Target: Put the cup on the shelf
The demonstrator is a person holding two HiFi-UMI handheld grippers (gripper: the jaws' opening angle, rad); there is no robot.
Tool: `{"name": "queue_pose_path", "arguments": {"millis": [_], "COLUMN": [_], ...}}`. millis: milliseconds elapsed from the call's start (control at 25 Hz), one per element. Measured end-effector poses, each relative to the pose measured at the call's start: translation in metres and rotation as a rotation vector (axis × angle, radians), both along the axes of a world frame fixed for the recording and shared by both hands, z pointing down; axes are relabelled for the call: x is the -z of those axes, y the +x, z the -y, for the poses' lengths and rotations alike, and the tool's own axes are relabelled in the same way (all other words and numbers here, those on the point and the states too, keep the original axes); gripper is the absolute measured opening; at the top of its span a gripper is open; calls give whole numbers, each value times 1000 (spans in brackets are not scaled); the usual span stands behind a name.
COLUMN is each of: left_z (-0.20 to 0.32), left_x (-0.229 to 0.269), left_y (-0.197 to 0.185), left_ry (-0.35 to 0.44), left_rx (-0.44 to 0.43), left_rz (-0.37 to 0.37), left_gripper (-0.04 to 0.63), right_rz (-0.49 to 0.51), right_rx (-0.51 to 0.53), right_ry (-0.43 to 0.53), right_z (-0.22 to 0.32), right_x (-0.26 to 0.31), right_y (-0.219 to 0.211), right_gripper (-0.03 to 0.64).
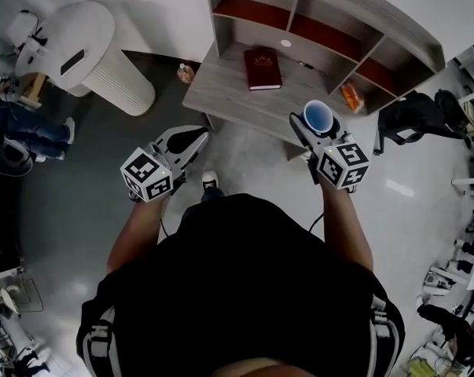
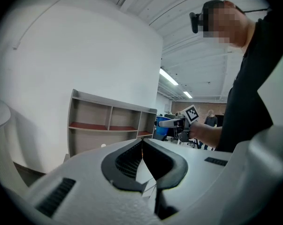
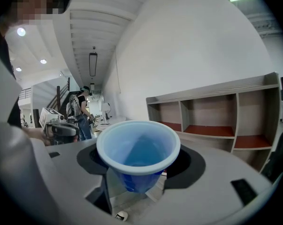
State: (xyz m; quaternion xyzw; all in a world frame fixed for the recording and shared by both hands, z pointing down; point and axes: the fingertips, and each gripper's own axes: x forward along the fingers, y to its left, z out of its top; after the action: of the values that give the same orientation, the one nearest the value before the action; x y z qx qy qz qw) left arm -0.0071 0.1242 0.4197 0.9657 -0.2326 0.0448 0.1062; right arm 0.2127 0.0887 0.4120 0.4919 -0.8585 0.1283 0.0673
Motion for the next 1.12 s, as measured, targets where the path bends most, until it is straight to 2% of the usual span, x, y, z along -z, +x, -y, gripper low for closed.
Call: {"name": "queue_pose_path", "arguments": {"millis": [360,1120], "left_z": [72,160], "left_x": [7,-9], "left_y": [-28,-87], "left_ry": [14,-34], "left_rx": [-48,-127], "left_rz": [-14,-67], "left_gripper": [18,18], "right_rz": [1,-51], "right_rx": [-36,-88], "right_ry": [-31,-82], "right_z": [52,124], "right_x": [-10,-7], "right_y": [-37,-103], "right_gripper": [308,308]}}
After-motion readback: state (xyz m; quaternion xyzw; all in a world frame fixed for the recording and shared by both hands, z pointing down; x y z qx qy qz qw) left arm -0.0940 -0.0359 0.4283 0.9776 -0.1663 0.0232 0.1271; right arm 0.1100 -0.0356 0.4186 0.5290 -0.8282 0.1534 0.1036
